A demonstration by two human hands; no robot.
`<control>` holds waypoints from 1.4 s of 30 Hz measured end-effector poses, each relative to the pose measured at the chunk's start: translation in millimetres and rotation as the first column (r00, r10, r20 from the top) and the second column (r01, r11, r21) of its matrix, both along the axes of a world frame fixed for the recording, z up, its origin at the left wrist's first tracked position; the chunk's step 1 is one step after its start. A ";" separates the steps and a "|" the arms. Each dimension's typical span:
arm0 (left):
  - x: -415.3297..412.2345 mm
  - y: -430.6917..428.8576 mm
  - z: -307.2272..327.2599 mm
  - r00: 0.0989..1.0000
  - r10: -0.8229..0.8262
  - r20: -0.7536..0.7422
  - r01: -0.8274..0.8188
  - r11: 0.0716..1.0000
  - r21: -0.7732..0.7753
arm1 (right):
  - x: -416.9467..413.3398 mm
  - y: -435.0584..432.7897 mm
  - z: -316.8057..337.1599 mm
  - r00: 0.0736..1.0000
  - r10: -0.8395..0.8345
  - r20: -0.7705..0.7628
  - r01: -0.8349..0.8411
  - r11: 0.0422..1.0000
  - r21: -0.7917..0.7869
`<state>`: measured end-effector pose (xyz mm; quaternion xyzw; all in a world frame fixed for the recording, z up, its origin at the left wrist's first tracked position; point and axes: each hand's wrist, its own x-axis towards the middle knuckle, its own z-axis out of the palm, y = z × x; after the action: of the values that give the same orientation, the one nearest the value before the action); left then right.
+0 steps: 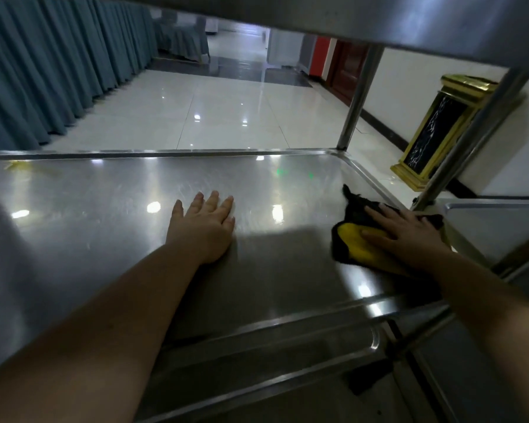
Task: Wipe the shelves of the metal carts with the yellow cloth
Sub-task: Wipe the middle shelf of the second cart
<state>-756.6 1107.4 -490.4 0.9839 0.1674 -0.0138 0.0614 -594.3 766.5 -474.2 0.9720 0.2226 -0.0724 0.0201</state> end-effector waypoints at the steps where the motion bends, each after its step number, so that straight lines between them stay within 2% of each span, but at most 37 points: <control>1: 0.4 -1.1 0.2 1.000 -0.002 -0.006 0.002 1.000 -0.004 | -4.5 -1.5 -0.3 0.999 -0.033 -0.011 0.033 0.999 0.004; 3: 0.6 -2.0 1.9 1.000 0.002 -0.015 -0.002 1.000 -0.012 | -26.5 19.4 -0.2 0.999 0.008 -0.031 -0.007 0.999 0.045; 7: -2.1 2.9 2.4 1.000 0.013 -0.023 -0.012 1.000 0.004 | -105.1 98.4 -6.9 0.936 0.352 -0.011 -0.351 0.935 0.059; 10: -11.6 9.8 1.2 1.000 0.010 -0.009 -0.010 0.999 0.032 | -133.9 119.0 -6.8 0.887 0.462 -0.014 -0.459 0.884 0.086; 13: -20.3 12.1 0.7 1.000 0.018 0.009 -0.019 1.000 0.025 | -112.9 85.7 1.6 0.902 0.431 -0.024 -0.427 0.900 0.087; 17: -23.5 9.1 1.1 1.000 0.007 0.014 -0.007 1.000 0.015 | -76.3 14.9 8.0 0.980 0.175 -0.095 -0.168 0.983 0.077; 20: -24.0 6.3 1.2 1.000 0.012 0.005 -0.012 1.000 0.001 | -77.6 11.3 7.9 0.991 0.081 -0.104 -0.076 0.996 0.054; 22: -25.0 6.6 2.2 1.000 0.021 -0.006 -0.021 1.000 -0.022 | -99.7 38.2 6.1 0.987 0.129 -0.098 -0.123 0.990 0.066; 25: -29.5 10.5 6.9 1.000 0.021 0.017 -0.020 0.996 -0.085 | -153.4 96.9 1.9 0.934 0.351 -0.061 -0.346 0.935 0.077; 27: -37.0 12.9 14.6 0.992 0.067 0.111 -0.038 0.970 -0.241 | -182.1 128.0 1.3 0.897 0.430 -0.099 -0.423 0.902 0.087; 29: -47.6 13.4 22.6 0.960 0.156 0.233 -0.042 0.901 -0.431 | -189.1 137.5 6.6 0.885 0.443 -0.143 -0.430 0.896 0.115; 30: -55.4 10.8 27.8 0.943 0.179 0.280 -0.025 0.877 -0.479 | -185.9 134.5 11.2 0.881 0.448 -0.148 -0.426 0.890 0.163; 33: -83.1 -8.4 38.9 0.907 0.139 0.397 0.073 0.877 -0.475 | -168.3 113.1 25.2 0.890 0.451 -0.067 -0.389 0.828 0.404; 35: -100.3 -22.8 41.3 0.903 0.039 0.428 0.144 0.911 -0.386 | -156.4 101.2 29.7 0.900 0.434 0.047 -0.421 0.834 0.356; 38: -117.5 -37.3 35.0 0.949 -0.062 0.309 0.147 0.954 -0.262 | -152.6 95.2 25.5 0.909 0.410 0.079 -0.415 0.866 0.280; 42: -128.8 -39.9 29.4 0.956 0.015 0.291 0.094 0.929 -0.358 | -153.7 96.5 17.9 0.935 0.322 0.149 -0.355 0.858 0.371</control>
<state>-885.4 1067.5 -461.1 0.9494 0.1311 0.0977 0.2682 -748.0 863.0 -456.3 0.9040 0.3988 0.0179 -0.1533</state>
